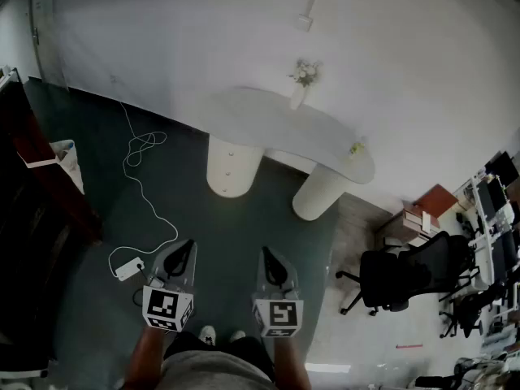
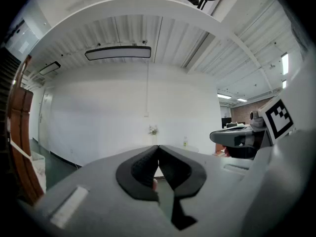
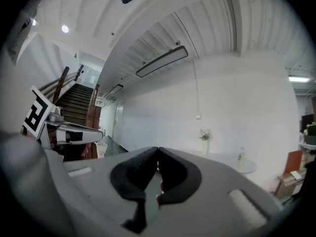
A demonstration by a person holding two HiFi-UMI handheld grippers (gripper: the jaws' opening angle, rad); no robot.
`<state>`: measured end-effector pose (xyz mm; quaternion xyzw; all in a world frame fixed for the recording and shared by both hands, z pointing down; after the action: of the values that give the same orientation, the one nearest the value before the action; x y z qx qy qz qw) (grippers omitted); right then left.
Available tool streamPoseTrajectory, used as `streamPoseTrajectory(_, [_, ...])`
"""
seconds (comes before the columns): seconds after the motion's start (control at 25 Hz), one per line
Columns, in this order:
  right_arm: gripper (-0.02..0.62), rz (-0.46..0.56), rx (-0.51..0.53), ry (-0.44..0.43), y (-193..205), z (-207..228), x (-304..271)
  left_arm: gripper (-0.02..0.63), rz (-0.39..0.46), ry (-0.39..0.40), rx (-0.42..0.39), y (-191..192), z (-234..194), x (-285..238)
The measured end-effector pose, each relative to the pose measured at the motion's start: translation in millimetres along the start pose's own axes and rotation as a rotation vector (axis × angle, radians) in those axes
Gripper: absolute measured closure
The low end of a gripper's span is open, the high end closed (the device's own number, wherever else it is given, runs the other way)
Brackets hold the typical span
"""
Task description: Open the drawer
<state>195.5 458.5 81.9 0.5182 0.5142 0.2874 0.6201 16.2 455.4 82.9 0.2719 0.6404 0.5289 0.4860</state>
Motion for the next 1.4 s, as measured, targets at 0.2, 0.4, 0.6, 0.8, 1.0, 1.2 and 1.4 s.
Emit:
streamPoseTrajectory(0.2, [0.591, -0.002, -0.017, -0.003, -2, -7, -5, 0.595, 0.002, -0.012, 0.006, 1, -11, 5])
streamPoseTrajectory(0.4, [0.591, 0.009, 0.001, -0.019, -10, -21, -13, 0.595, 0.003, -0.041, 0.016, 2, -30, 13])
streamPoseTrajectory(0.6, [0.591, 0.008, 0.002, -0.039, -14, -29, -31, 0.595, -0.007, -0.068, 0.022, 5, -47, 13])
streamPoseTrajectory(0.8, [0.591, 0.005, -0.005, -0.073, -16, -38, -58, 0.595, -0.017, -0.103, 0.027, 7, -71, 2])
streamPoseTrajectory(1.0, [0.591, -0.001, -0.012, -0.08, -18, -31, -105, 0.595, -0.019, -0.115, 0.017, 1, -96, -32])
streamPoseTrajectory(1.2, [0.591, -0.006, -0.037, -0.084, -37, -11, -166, 0.595, -0.038, -0.111, 0.019, -14, -126, -90])
streamPoseTrajectory(1.4, [0.591, -0.032, -0.052, -0.073, -47, 4, -235, 0.595, -0.062, -0.088, 0.028, -21, -162, -152])
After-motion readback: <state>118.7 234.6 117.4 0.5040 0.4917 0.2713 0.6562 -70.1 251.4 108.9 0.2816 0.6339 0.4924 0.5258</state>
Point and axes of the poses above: the fingertips, and each gripper's own axes: x backward along the fingers, z to its right, y out of its underside, the point moved 2 cm from there along x, backward along the fingers, and after that the axes turned 15 degrees about -z, right-handed, at the moved point
